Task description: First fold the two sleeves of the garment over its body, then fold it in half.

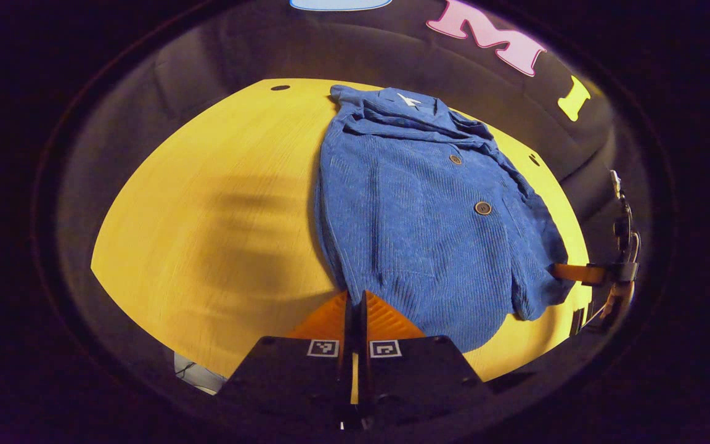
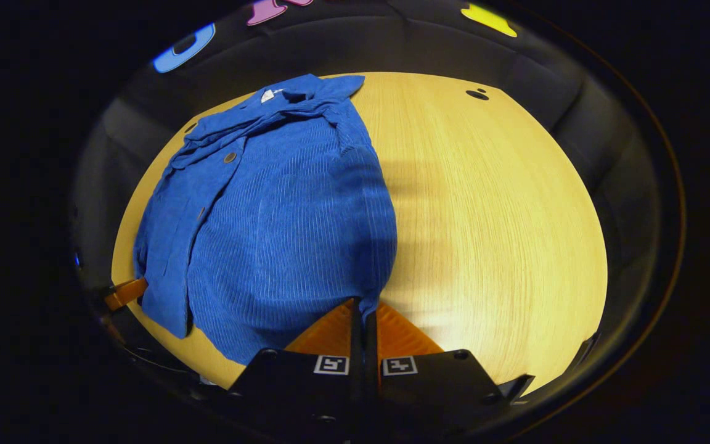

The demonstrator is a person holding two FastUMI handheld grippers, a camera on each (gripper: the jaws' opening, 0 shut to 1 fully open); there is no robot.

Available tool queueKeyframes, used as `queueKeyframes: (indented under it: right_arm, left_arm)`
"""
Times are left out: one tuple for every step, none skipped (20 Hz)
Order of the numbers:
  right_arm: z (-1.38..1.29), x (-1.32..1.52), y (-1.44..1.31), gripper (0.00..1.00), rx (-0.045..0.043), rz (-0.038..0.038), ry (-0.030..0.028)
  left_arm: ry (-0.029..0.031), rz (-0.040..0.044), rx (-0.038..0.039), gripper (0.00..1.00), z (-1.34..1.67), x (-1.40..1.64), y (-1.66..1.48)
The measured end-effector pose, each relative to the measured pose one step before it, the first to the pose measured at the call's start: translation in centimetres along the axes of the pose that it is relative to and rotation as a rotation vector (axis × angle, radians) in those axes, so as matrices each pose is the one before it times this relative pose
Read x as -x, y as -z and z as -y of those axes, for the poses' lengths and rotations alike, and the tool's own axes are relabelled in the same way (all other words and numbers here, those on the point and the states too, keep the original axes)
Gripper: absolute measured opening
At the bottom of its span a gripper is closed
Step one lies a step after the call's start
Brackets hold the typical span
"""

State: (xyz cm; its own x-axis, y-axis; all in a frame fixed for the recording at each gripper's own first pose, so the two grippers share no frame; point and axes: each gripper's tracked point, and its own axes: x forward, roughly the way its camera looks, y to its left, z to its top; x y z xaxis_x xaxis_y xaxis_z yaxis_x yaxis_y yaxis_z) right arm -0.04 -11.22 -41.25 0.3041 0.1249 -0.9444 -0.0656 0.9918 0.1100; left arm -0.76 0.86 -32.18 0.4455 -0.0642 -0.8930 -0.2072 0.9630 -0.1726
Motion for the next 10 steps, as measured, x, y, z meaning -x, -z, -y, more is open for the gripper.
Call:
queueKeyframes:
  right_arm:
    - [-0.178, -0.026, -0.239, 0.05, -0.01314, -0.00158, -0.00709]
    - [-0.465, 0.341, -0.137, 0.05, -0.01247, 0.00363, -0.01427]
    - [-0.574, 0.394, -0.477, 0.05, -0.01016, 0.009, -0.01812]
    - [-0.879, 0.554, -0.439, 0.05, -0.01168, 0.01605, -0.02255]
    - [-0.803, 0.39, -1.118, 0.05, -0.00595, 0.0237, -0.0228]
    - [-0.599, 0.352, -1.161, 0.05, -0.00141, 0.02166, -0.01658]
    - [-0.741, 0.215, -1.55, 0.05, 0.00095, 0.02402, -0.01721]
    - [-0.755, 0.243, -1.781, 0.05, 0.00272, 0.02895, -0.01707]
    - [-0.729, 0.053, -2.115, 0.05, 0.00672, 0.0329, -0.01783]
    - [-0.922, -0.054, -2.227, 0.05, 0.00065, 0.03758, -0.02317]
  left_arm:
    - [0.00632, -0.00589, 0.0127, 0.02, -0.063, 0.194, -0.156]
    - [0.00625, 0.00688, 0.00925, 0.02, 0.112, 0.366, -0.392]
    - [0.00921, 0.01297, 0.00818, 0.02, 0.186, 0.475, -0.728]
    - [0.01267, 0.01911, 0.00538, 0.02, 0.341, 0.612, -0.83]
    - [0.01257, 0.01902, 0.0049, 0.02, 0.279, 0.662, -0.953]
    - [0.01217, 0.01847, 0.00284, 0.02, 0.346, 0.642, -1.053]
    - [0.01073, 0.01631, -0.00232, 0.02, 0.329, 0.445, -1.099]
    - [0.00672, 0.01348, -0.00623, 0.02, 0.376, 0.339, -1.159]
    - [0.00777, 0.01711, -0.01298, 0.02, 0.446, 0.154, -1.529]
    - [0.00402, 0.01866, -0.01932, 0.02, 0.309, 0.02, -1.636]
